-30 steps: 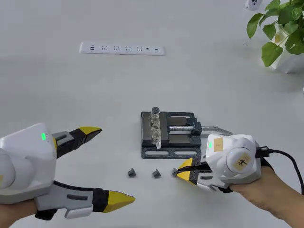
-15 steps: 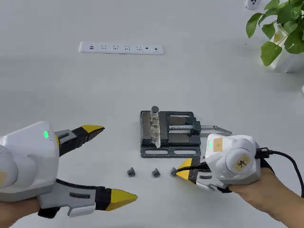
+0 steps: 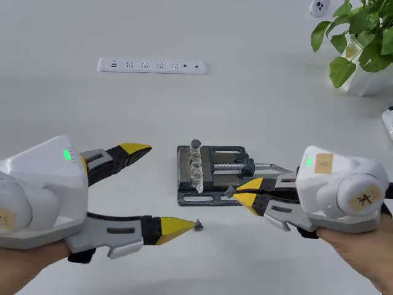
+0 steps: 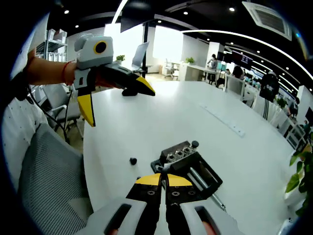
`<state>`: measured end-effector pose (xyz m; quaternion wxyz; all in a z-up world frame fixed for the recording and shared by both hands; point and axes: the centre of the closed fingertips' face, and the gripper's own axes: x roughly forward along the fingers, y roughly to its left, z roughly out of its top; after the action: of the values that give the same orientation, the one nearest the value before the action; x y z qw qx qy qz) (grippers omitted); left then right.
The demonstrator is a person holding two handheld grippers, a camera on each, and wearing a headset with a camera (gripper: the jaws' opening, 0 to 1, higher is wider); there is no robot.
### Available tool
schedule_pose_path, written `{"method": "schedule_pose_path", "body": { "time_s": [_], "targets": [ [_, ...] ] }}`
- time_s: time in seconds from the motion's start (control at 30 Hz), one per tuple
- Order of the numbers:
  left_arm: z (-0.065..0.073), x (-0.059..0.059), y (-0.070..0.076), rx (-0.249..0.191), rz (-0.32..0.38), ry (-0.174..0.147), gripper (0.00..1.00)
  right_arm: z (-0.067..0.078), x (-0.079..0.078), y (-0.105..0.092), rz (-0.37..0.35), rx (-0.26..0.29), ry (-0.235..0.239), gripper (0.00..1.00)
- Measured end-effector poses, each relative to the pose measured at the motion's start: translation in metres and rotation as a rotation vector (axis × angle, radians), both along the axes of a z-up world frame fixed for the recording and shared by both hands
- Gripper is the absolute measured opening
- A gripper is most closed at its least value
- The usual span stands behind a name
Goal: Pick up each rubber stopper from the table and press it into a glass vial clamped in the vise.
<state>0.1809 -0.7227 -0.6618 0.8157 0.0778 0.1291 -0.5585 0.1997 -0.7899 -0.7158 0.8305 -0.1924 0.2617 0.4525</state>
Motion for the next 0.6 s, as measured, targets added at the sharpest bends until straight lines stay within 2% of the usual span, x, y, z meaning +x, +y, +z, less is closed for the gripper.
{"method": "schedule_pose_path", "body": {
  "time_s": [0.13,0.2,0.3,0.47,0.6],
  "targets": [
    [0.019,0.006,-0.011,-0.043,0.014,-0.014,0.63,0.038,0.000,0.005,-0.018,0.041,-0.048,0.00],
    [0.024,0.009,-0.014,-0.048,0.018,-0.027,0.58,0.051,0.000,0.007,-0.023,0.056,-0.066,0.00],
    [0.038,0.009,-0.022,-0.082,0.014,-0.041,0.50,0.075,-0.002,0.015,-0.025,0.080,-0.092,0.00],
    [0.051,0.006,-0.029,-0.106,-0.002,-0.068,0.40,0.098,-0.004,0.024,-0.032,0.106,-0.118,0.00],
    [0.060,0.003,-0.035,-0.118,-0.013,-0.082,0.29,0.109,-0.007,0.029,-0.033,0.128,-0.129,0.00]
  ]
}}
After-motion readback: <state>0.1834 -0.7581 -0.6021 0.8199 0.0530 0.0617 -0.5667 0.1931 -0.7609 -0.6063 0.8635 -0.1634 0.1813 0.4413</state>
